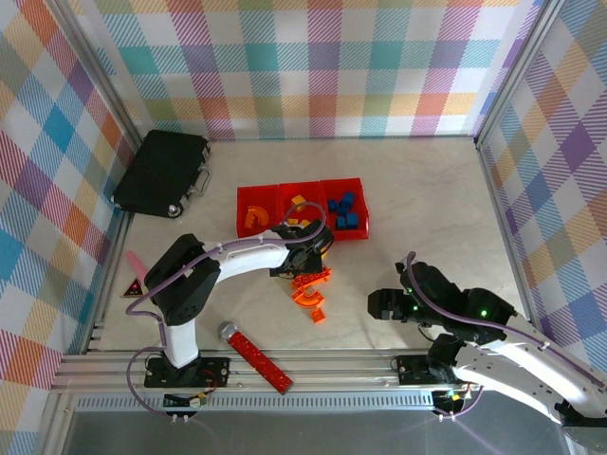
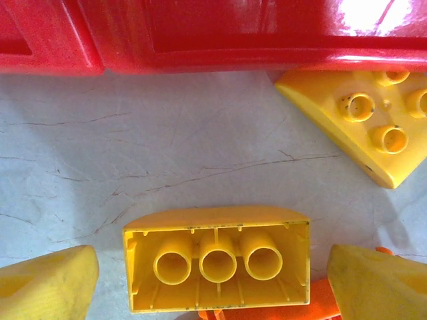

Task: Sort the legos into containers by color
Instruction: Pick up the lego from the center of the table.

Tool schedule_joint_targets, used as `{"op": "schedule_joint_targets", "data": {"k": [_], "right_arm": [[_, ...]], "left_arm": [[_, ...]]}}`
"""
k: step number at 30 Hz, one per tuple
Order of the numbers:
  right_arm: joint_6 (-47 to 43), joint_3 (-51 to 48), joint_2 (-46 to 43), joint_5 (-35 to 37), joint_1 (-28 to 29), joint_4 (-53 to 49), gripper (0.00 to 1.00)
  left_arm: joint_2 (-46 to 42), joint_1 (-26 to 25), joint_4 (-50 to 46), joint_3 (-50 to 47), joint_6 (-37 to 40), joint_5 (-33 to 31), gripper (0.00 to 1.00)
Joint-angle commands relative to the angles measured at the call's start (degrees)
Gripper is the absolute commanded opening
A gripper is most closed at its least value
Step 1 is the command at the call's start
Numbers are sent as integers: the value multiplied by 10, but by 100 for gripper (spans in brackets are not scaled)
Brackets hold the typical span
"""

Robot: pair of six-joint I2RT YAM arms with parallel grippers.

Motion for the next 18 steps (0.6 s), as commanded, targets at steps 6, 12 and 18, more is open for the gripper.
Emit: {"op": "schedule_joint_targets", "data": {"k": [6, 12, 18], "right_arm": [[-1, 2, -3, 4, -3, -12, 76], [-1, 3, -4, 5, -3, -16, 76], [-2, 4, -3, 5, -3, -15, 76]], "left_arm": [[16, -5, 8, 9, -1, 3, 85], [22, -2, 11, 10, -3, 6, 84], [24, 1, 20, 6, -4, 5, 81]]}}
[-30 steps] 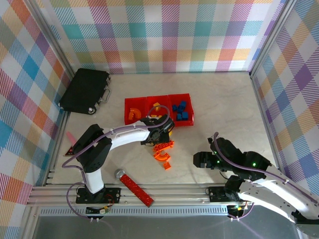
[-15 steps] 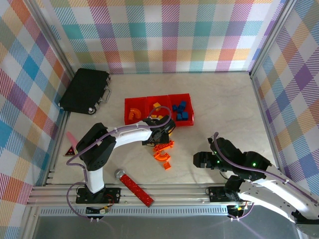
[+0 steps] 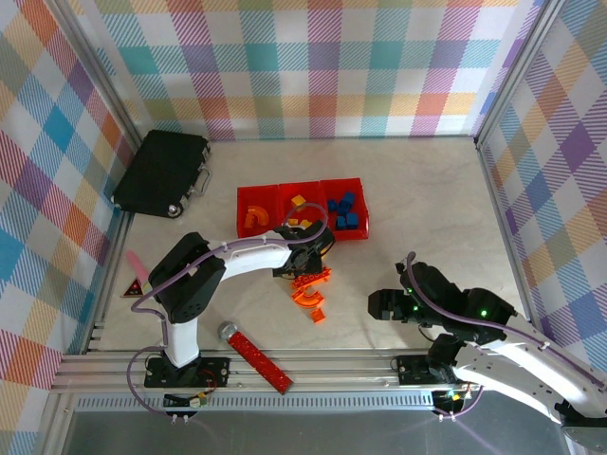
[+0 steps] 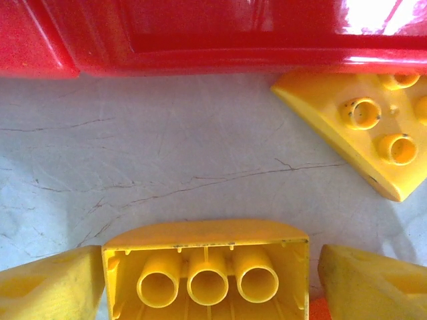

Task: Sort the legos into containers by color
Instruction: Pick up the lego from the center of the table.

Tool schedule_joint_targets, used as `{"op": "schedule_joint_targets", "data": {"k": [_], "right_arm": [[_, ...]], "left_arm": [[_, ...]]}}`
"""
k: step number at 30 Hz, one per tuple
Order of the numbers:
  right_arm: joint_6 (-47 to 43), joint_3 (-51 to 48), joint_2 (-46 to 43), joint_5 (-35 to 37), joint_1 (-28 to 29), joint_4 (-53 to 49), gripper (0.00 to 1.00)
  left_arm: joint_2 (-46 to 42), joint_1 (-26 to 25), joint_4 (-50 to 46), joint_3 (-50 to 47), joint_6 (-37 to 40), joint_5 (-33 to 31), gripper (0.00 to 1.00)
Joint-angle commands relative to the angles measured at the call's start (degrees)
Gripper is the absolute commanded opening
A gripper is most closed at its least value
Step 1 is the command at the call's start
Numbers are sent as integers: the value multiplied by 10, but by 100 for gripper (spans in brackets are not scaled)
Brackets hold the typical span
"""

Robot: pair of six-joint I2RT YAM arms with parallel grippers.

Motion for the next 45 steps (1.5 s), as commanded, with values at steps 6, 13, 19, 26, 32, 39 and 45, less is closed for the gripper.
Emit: {"op": "schedule_joint_targets", "data": {"k": [6, 13, 19, 26, 32, 39, 45], "right_arm": [[-1, 6, -2, 6, -3, -15, 76], [1, 3, -5, 7, -3, -15, 76], [5, 0, -6, 6, -3, -16, 76], [7, 0, -6, 6, -2, -16, 76], [10, 0, -6, 8, -2, -16, 76], [13, 0, -6, 11, -3, -14, 76], [14, -1, -5, 11, -3, -9, 76]], "left_arm": [[11, 1, 4, 2, -2, 6, 77], [12, 2, 2, -5, -8, -1, 74], [10, 3, 4, -12, -11, 0, 72], [-4, 3, 11, -24, -12, -4, 69], [-26, 2, 12, -32, -9, -7, 65], [-72, -1, -1, -29, 7, -9, 61], [-123, -10, -49, -3, 24, -44, 58]]}}
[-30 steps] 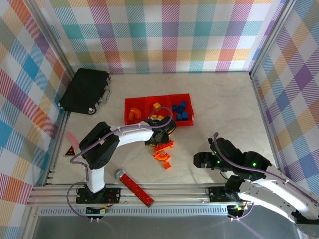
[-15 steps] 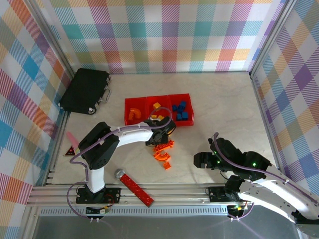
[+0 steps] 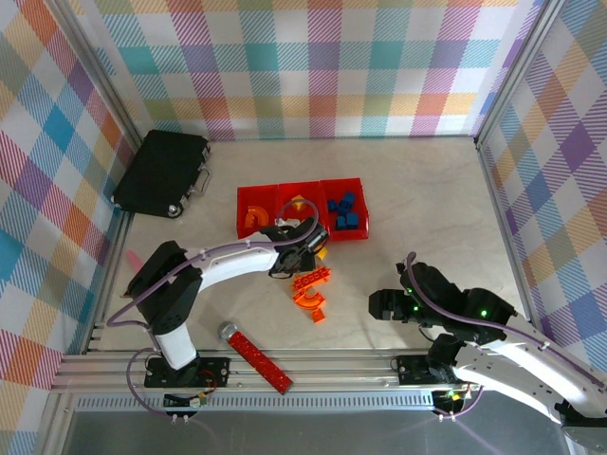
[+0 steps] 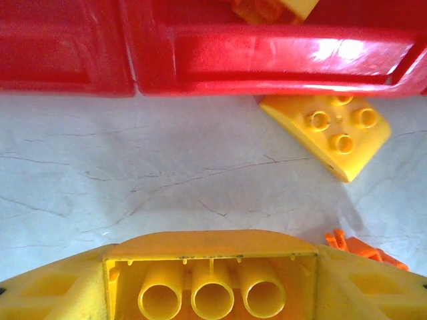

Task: Sort the legos into containers by color
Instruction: Pick up the lego from the center of the table, then place the lego in the container.

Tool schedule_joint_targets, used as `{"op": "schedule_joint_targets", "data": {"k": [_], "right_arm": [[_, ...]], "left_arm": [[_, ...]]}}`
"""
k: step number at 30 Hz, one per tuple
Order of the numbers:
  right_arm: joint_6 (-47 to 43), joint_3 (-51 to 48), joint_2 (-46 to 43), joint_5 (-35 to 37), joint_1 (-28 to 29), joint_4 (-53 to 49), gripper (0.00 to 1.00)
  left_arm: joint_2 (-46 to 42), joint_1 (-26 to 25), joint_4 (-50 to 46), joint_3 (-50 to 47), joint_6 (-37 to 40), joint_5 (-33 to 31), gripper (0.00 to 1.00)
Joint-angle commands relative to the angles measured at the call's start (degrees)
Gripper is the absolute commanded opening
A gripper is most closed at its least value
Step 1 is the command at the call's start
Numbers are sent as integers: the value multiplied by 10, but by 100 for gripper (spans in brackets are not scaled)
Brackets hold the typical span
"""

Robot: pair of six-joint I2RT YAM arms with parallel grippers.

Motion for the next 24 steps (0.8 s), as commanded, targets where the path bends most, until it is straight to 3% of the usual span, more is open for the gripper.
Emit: {"op": "schedule_joint_targets", "data": {"k": [1, 6, 11, 24], "right_arm": [[10, -1, -5, 8, -2, -5, 76], [9, -1, -4, 8, -3, -2, 76], [8, 1, -2, 5, -3, -1, 76], [11, 24, -19, 19, -3, -54, 76]], "left_arm": [[-43, -9, -47, 27, 18, -33, 58], [-56, -9, -74, 79, 62, -61, 58], [-15, 5, -94, 159, 108, -85, 58], [111, 97, -19, 266, 198, -39, 60]]}}
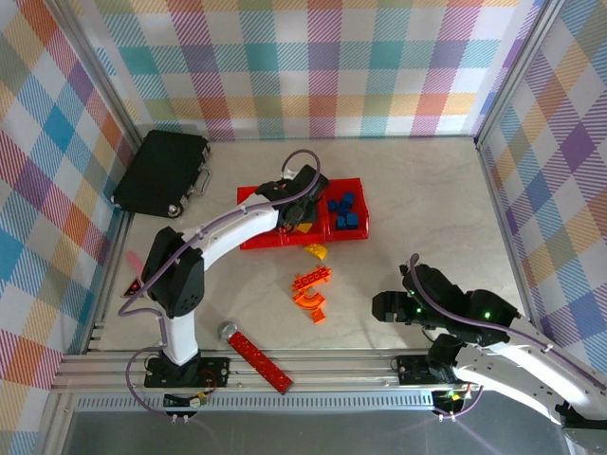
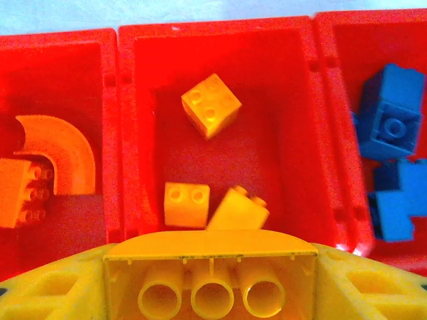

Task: Sort the legos into containers by color
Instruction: Place the lego in the container, then pick up the lego from the center of the table.

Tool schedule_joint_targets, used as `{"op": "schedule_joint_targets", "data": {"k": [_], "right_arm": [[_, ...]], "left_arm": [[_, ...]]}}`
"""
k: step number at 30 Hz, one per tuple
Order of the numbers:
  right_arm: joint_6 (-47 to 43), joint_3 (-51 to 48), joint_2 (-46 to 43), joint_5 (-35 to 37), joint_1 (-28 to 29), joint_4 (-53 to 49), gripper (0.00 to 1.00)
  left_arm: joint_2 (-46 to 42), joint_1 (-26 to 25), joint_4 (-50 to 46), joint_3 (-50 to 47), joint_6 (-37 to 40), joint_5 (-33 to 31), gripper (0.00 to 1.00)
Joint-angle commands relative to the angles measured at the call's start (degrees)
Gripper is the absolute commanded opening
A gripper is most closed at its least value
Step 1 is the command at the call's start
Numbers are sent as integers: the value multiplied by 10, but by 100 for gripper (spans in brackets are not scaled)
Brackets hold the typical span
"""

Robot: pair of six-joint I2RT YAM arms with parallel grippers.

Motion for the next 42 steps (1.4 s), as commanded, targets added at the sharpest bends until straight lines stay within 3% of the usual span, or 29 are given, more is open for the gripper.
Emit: {"op": "schedule_joint_targets", "data": {"k": [1, 11, 18, 29, 35, 42], "right_arm": [[11, 22, -7, 13, -3, -27, 76], [0, 61, 5, 26, -3, -60, 76], [2, 74, 11, 28, -3, -67, 77], [-16, 83, 89, 0, -2, -8, 78], [-40, 92, 157, -17, -3, 43, 78], [-92, 125, 268, -25, -3, 104, 80]], "left_arm": [[22, 10, 25, 33, 42, 9, 62], [76, 22, 52, 66, 57, 33, 75], [21, 22, 97, 24, 58, 30, 86], [-234, 21, 141, -125, 90, 13, 96], [-374, 21, 78, -217, 92, 10, 100], [-534, 22, 3, -339, 19, 12, 100]]}}
